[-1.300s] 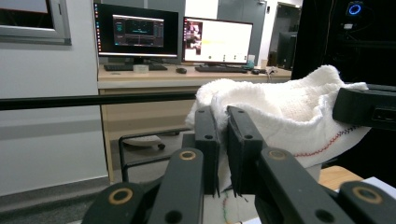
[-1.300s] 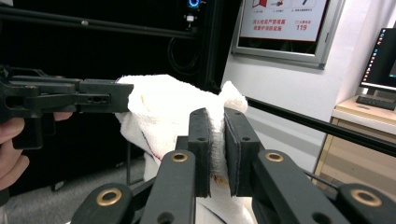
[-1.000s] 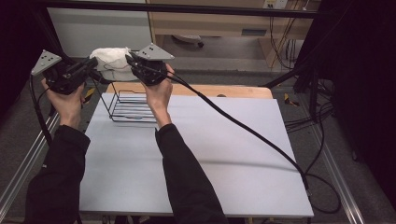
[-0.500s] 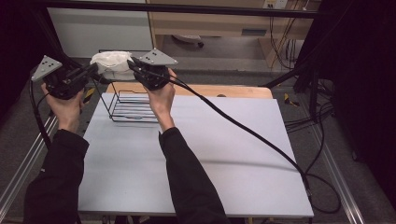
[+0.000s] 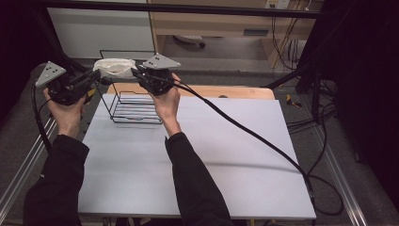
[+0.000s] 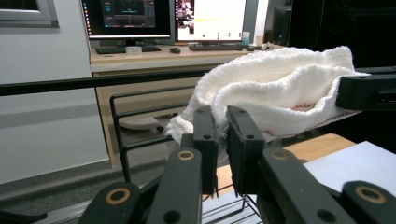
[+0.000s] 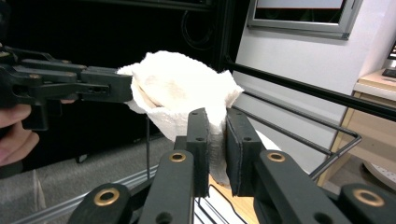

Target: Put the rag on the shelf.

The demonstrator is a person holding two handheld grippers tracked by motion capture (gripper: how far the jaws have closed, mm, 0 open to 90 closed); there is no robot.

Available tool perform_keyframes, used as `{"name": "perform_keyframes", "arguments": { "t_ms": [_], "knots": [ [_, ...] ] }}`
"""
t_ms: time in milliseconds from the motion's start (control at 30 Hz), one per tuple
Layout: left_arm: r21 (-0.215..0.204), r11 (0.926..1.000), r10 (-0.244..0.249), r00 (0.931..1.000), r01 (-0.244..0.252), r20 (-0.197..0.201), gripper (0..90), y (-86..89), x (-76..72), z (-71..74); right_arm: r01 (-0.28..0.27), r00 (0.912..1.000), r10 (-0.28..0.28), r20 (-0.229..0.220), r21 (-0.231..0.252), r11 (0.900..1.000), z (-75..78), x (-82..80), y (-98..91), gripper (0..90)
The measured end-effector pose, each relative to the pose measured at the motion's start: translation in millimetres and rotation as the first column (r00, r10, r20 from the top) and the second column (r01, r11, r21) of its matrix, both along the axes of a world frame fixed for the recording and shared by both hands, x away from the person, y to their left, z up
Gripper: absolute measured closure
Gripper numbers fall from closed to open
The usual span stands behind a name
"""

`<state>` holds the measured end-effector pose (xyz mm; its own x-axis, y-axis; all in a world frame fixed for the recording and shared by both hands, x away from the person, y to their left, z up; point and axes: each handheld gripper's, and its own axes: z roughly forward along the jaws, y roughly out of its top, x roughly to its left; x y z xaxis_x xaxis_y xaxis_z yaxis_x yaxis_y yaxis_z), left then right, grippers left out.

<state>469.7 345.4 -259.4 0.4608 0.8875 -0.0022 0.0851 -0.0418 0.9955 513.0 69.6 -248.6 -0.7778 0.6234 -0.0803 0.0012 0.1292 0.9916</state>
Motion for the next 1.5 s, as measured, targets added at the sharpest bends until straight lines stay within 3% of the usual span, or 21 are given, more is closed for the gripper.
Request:
{"name": "perform_keyframes", "arguments": {
  "t_ms": [233, 367, 500, 600, 800, 867, 1167, 1367, 1433, 1500],
  "knots": [
    [-0.002, 1.0, 0.001, 0.999, -0.001, -0.044, 70.9, 3.0, -5.1, 2.6, 0.005, 1.0, -0.005, 0.005, -0.019, 0.9998, -5.0, 0.2, 1.4, 81.7],
    [-0.013, 0.9996, 0.026, 0.9993, -0.026, -0.028, 63.6, 6.6, -12.8, 17.2, 0.008, 0.9999, -0.008, 0.01, -0.022, 0.9997, -6.7, 0.0, 2.5, 81.8],
    [-0.018, 0.9973, 0.071, 0.9974, -0.071, -0.001, 69.4, 4.7, -16.6, 38.1, 0.014, 0.9998, -0.013, 0.015, -0.022, 0.9997, -8.1, -0.5, 3.3, 82.0],
    [-0.021, 0.9965, 0.081, 0.9961, -0.081, -0.035, 80.0, -2.0, -9.0, 45.6, 0.014, 0.9998, -0.014, 0.015, -0.017, 0.9998, -8.6, -0.4, 3.7, 82.0],
    [0.011, 0.9988, 0.049, 0.9876, -0.048, -0.149, 86.8, -19.7, 12.1, 32.2, 0.011, 0.9999, -0.011, 0.009, -0.018, 0.9998, -9.0, -0.2, 3.2, 81.2],
    [0.019, 0.9989, 0.044, 0.9845, -0.042, -0.17, 87.6, -22.6, 15.5, 24.6, 0.009, 0.9999, -0.009, 0.008, -0.025, 0.9996, -8.9, -0.8, 2.7, 80.5],
    [0.026, 0.9988, 0.045, 0.9819, -0.041, -0.184, 89.3, -24.1, 21.4, 8.0, -0.006, 0.9999, 0.006, -0.014, -0.029, 0.9995, -8.3, -3.6, -4.3, 66.3],
    [0.045, 0.9979, 0.055, 0.9819, -0.048, -0.181, 89.5, -27.0, 23.9, 6.0, -0.022, 0.9997, 0.022, -0.013, 0.009, 0.9997, -0.6, -7.6, -8.6, 51.6],
    [0.049, 0.9977, 0.055, 0.9826, -0.047, -0.178, 89.5, -27.5, 24.3, 5.0, -0.034, 0.9994, 0.034, -0.008, 0.027, 0.999, 3.5, -10.2, -10.1, 54.6],
    [0.048, 0.9979, 0.052, 0.9831, -0.044, -0.176, 89.5, -27.4, 24.7, 4.0, -0.04, 0.9989, 0.04, -0.022, 0.027, 0.9988, 6.1, -10.4, -11.3, 65.2]
  ]
}}
